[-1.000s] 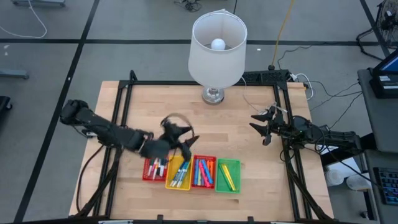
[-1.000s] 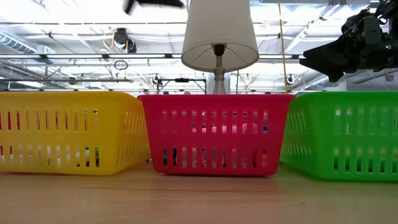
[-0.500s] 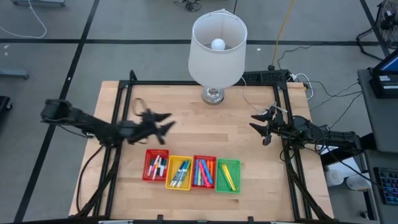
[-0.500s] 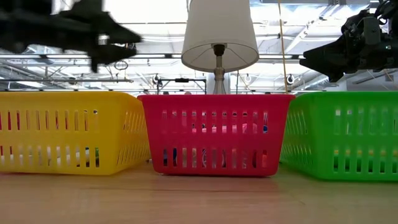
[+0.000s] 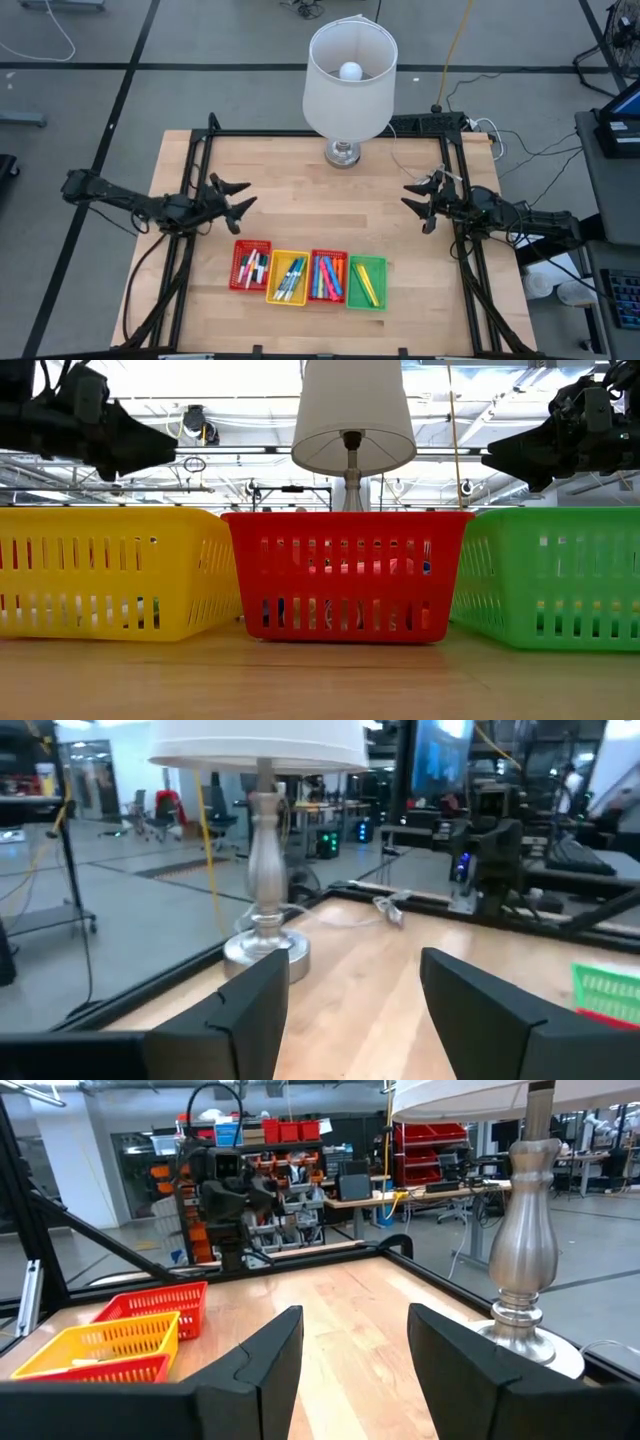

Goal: Pick & Place Markers
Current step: Return to Home Position

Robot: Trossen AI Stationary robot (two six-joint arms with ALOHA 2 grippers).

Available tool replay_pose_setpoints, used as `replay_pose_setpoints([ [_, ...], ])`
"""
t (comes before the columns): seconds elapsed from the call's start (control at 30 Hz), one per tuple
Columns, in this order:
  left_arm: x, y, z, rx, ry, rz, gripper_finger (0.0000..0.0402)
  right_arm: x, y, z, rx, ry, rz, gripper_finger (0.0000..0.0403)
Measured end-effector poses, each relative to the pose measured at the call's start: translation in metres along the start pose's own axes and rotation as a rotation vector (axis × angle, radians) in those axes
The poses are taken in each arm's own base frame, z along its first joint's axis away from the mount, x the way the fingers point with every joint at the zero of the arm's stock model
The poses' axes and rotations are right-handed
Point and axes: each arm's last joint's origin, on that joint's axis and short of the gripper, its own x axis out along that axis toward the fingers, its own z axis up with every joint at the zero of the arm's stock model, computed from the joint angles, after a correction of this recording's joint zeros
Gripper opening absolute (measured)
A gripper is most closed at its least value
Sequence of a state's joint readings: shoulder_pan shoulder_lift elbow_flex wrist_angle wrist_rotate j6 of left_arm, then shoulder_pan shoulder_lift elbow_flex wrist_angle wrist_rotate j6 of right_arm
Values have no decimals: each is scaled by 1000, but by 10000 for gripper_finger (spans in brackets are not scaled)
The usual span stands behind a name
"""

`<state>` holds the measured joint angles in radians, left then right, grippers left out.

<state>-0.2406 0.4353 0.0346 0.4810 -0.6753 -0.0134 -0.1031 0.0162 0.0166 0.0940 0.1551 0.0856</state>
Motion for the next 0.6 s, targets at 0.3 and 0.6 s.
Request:
replay_pose_setpoints([
  [0.3,-9,9,-9,-3,49,9,230,0,0,0,0,-1,0,169],
  [0.6,-11,10,-18,56,131,4,230,0,0,0,0,0,0,169],
])
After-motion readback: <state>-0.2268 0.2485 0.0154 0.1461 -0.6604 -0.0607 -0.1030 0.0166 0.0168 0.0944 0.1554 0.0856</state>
